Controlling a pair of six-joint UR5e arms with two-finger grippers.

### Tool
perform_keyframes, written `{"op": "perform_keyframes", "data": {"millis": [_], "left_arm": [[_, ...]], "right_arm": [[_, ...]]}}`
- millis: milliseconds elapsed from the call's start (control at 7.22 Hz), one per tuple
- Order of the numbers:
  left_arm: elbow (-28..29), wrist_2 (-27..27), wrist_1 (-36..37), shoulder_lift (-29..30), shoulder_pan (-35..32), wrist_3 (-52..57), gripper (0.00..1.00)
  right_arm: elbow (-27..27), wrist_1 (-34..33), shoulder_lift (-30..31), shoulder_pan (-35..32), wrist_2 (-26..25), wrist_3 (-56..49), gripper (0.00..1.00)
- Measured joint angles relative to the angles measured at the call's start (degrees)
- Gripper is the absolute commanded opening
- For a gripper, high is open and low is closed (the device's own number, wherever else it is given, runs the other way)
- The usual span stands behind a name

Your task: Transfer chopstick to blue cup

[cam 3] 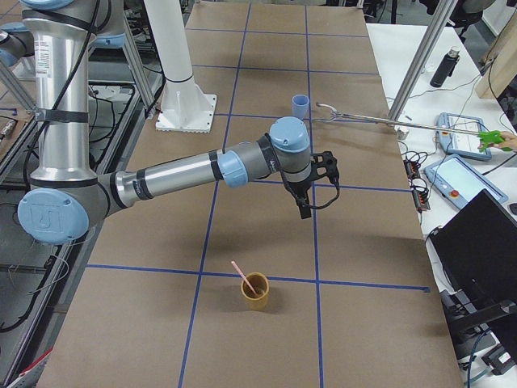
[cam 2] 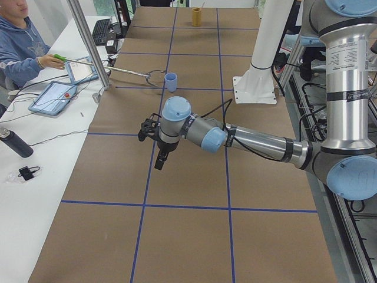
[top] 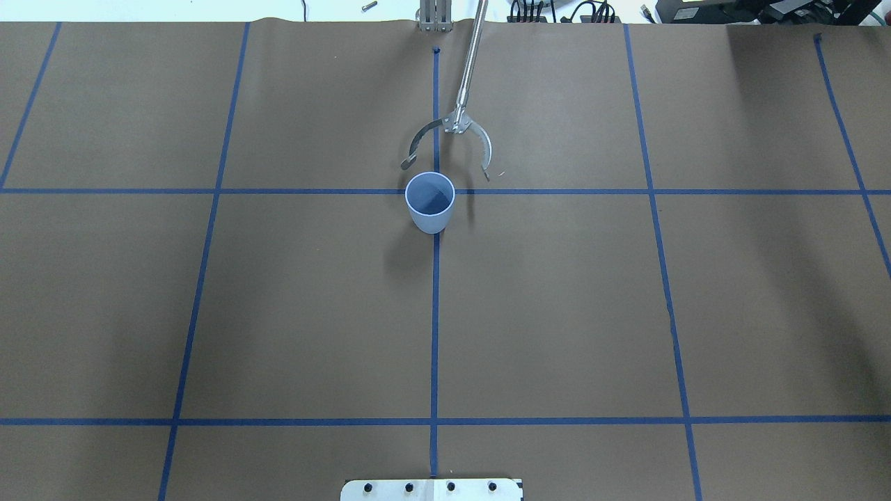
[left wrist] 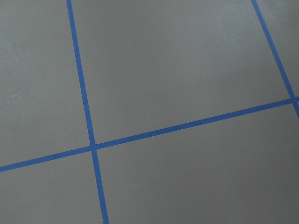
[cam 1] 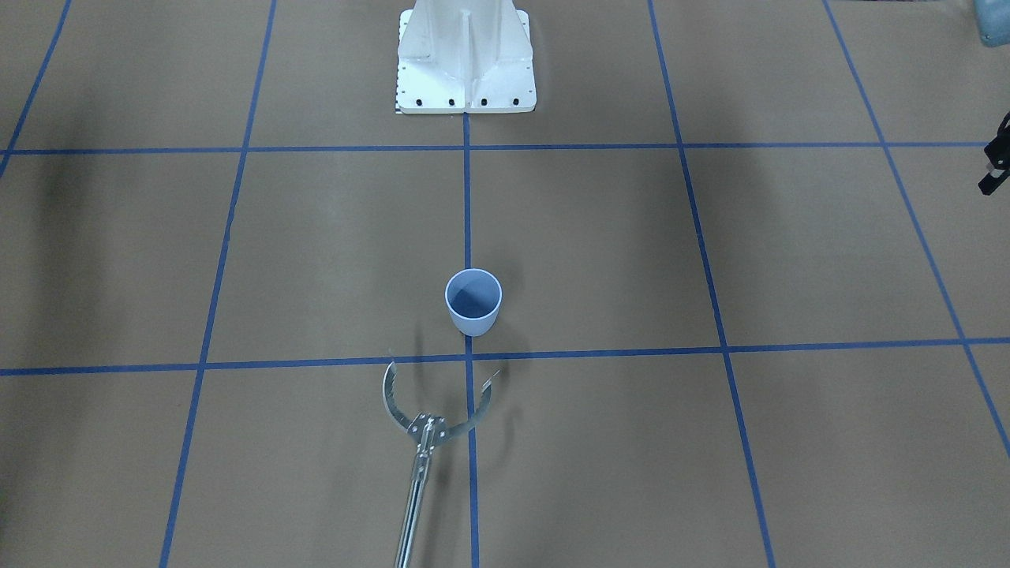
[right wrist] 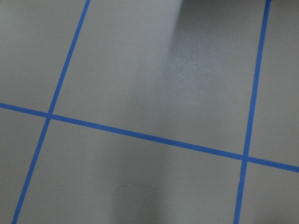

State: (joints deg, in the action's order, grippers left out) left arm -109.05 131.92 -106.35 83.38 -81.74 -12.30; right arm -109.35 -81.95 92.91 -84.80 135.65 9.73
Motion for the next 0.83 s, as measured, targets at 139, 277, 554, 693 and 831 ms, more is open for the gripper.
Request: {"op": "perform_keyframes", "data": {"millis": [139, 277, 554, 693, 831], "left_arm": [[0.0, 0.0, 0.0, 0.0, 0.0, 0.0, 0.98], [-0.1, 0.0, 0.0, 0.0, 0.0, 0.0, 0.98], [-0.2, 0.0, -0.1, 0.0, 0.0, 0.0, 0.98], [-0.1, 0.0, -0.1, 0.1, 0.0, 0.0, 0.98], [-0.1, 0.0, -0.1, 0.1, 0.0, 0.0, 0.98]], "right_arm": [[0.0, -0.1, 0.2, -0.4, -1.5, 0.0, 1.00], [-0.1, -0.1, 0.4, -0.6, -2.7, 0.0, 1.00], [-0.2, -0.1, 0.5, -0.5, -2.3, 0.1, 1.00], [-0.1, 0.0, 0.5, -0.5, -1.4, 0.1, 1.00], [-0.1, 0.1, 0.4, -0.5, -0.9, 0.1, 1.00]]}}
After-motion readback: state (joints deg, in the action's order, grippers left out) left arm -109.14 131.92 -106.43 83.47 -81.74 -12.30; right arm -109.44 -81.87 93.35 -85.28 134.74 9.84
